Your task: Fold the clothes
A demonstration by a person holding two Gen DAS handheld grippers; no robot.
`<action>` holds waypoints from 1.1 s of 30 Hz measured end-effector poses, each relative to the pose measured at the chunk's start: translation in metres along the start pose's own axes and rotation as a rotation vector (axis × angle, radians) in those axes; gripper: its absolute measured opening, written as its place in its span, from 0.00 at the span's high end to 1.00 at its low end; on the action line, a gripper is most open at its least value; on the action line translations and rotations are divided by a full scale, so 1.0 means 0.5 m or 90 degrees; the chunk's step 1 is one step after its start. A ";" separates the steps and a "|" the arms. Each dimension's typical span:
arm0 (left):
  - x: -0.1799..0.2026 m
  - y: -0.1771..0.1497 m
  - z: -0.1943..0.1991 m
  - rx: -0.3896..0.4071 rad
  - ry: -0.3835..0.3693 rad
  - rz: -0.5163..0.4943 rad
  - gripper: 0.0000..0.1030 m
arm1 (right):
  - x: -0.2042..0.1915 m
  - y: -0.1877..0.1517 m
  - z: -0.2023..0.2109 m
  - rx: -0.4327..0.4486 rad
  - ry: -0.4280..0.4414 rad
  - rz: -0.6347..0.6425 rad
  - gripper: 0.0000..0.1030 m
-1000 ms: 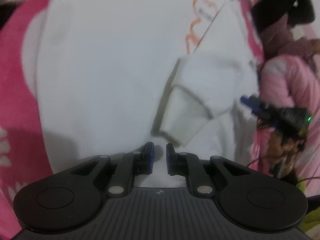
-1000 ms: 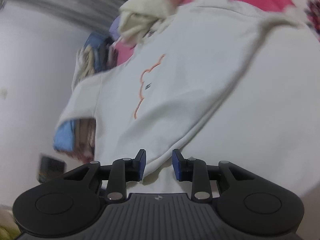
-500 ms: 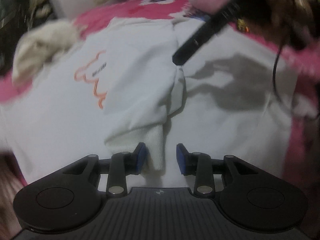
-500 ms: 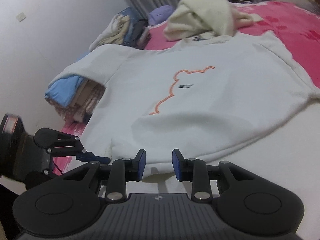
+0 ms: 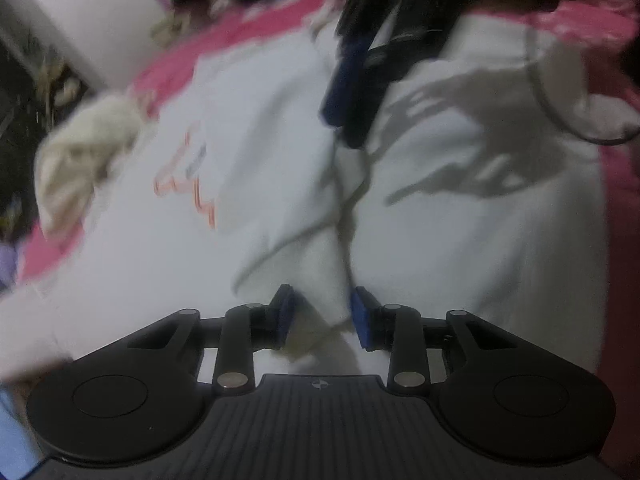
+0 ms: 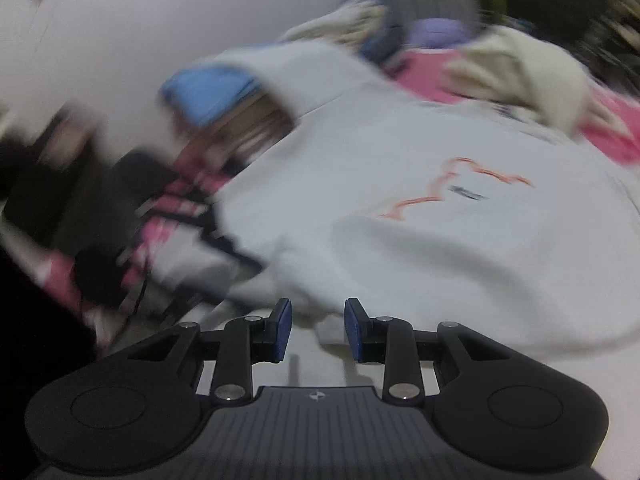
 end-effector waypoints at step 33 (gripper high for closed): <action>-0.213 -0.004 -0.001 0.108 -0.132 0.363 0.88 | 0.203 -0.002 -0.042 0.083 0.193 -0.410 0.92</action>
Point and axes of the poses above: each gripper's, at about its wrist camera, not at the fingertips, and z roughly against the way its jaws point, x to its right, y to its top, the point moved 5 cm from there along -z, roughly the way its jaws point, and after that the axes turned 2 degrees about y, right-handed, at the moved point
